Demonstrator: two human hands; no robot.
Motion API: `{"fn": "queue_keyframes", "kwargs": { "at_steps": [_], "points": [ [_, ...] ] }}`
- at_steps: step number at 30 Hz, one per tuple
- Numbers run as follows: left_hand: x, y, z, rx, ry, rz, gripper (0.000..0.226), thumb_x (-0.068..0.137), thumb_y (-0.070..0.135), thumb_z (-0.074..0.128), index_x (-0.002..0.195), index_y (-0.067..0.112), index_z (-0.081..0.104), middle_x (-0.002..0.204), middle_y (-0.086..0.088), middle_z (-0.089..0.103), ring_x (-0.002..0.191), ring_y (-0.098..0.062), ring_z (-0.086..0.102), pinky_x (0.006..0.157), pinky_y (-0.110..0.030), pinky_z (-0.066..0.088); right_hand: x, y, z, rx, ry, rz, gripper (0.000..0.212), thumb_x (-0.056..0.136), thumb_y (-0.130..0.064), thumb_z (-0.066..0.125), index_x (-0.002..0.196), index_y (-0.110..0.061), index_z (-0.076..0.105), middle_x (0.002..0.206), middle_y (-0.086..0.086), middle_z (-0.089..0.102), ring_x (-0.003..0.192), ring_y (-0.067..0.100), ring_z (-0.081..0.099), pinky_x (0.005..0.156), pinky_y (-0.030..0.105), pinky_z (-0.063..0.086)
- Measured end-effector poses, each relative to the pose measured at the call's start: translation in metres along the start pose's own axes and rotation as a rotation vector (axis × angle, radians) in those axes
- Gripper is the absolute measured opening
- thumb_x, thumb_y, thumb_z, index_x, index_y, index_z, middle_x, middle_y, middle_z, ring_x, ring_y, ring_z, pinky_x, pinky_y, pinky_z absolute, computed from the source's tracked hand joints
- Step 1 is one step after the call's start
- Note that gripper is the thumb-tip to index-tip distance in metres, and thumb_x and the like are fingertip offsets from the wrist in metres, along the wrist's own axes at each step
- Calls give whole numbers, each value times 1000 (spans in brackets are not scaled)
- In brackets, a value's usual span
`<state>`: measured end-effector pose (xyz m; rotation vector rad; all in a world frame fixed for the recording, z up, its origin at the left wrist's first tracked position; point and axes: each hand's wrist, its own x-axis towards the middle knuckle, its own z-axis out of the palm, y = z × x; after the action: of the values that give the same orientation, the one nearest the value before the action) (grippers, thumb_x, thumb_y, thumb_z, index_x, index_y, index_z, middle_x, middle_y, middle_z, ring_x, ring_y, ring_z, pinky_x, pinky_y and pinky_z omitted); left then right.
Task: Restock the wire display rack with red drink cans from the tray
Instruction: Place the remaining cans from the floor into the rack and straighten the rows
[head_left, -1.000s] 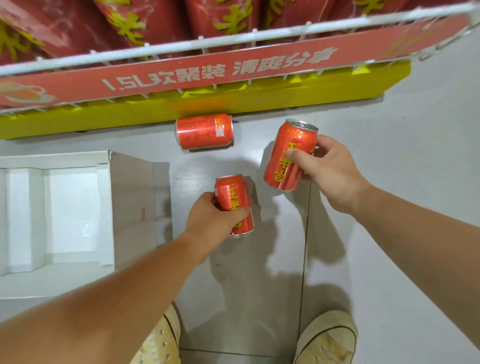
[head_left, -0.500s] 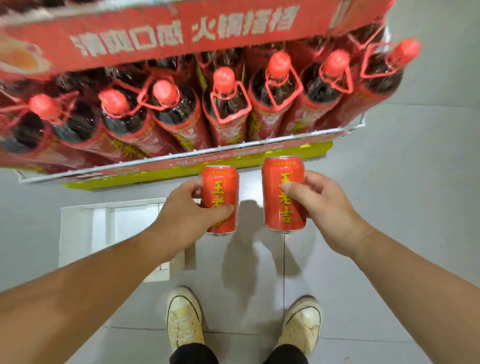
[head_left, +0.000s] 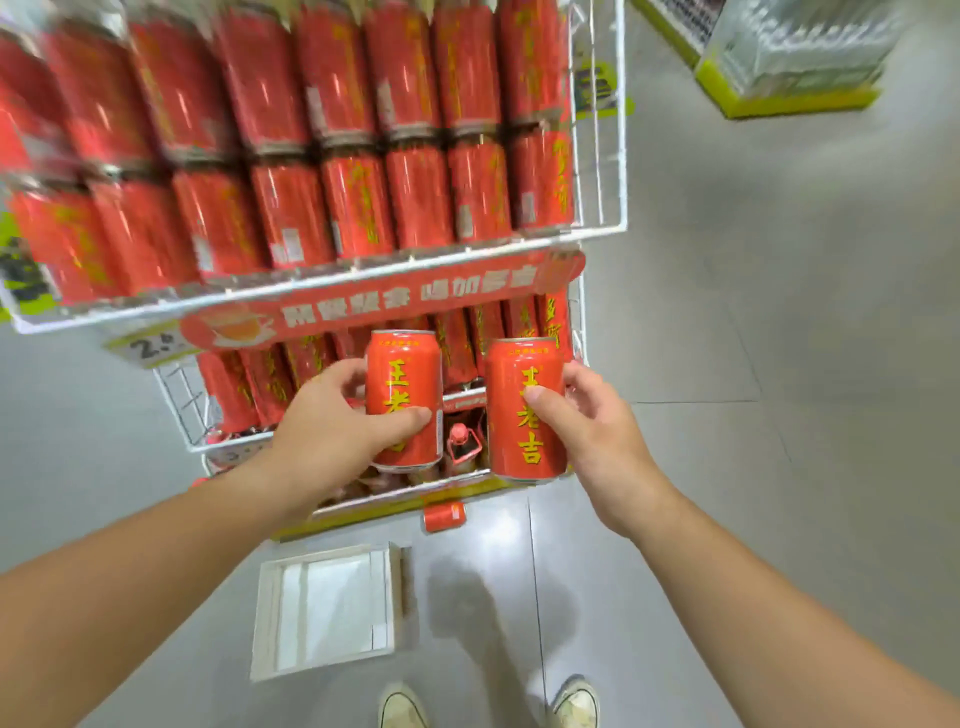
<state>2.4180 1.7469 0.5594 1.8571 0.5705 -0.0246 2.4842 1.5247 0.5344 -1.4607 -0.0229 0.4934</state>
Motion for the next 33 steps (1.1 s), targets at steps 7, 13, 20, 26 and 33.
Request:
{"fn": "queue_keyframes", "kwargs": {
  "at_steps": [7,13,20,26,33],
  "points": [
    [-58,151,-104,30,52,179,39,70,18,90,102,23,68,93,5,74,76,1,70,68,-19,55,-50,-171,60,-32,23,-193,40,71,-37,77,105,-17,70,94,2,75,86,16,70,84,47,60],
    [-95,266,-198,23,168,391,31,76,13,86,86,28,60,68,21,72,62,10,66,58,-10,50,-75,-300,119,-105,11,-378,53,64,-51,76,102,-15,72,97,6,76,90,25,71,91,59,55],
    [-102,332,-276,-5,340,446,34,76,17,86,74,32,56,58,21,68,52,7,61,53,-15,47,-56,-381,177,-168,8,-461,81,55,-75,80,111,-17,70,107,4,76,100,22,71,96,55,54],
    [-80,326,-309,56,403,330,22,72,26,89,86,26,72,78,4,76,70,-11,71,60,-22,52,-11,-392,222,-195,-92,-481,76,65,-68,79,124,-21,64,122,-3,67,114,18,63,102,42,50],
    [-46,315,-327,105,555,217,31,72,26,88,95,26,67,88,4,74,70,-7,70,47,-12,45,47,-376,274,-235,-156,-461,81,71,-63,76,135,-17,58,132,-3,62,123,16,58,107,43,47]
  ]
}}
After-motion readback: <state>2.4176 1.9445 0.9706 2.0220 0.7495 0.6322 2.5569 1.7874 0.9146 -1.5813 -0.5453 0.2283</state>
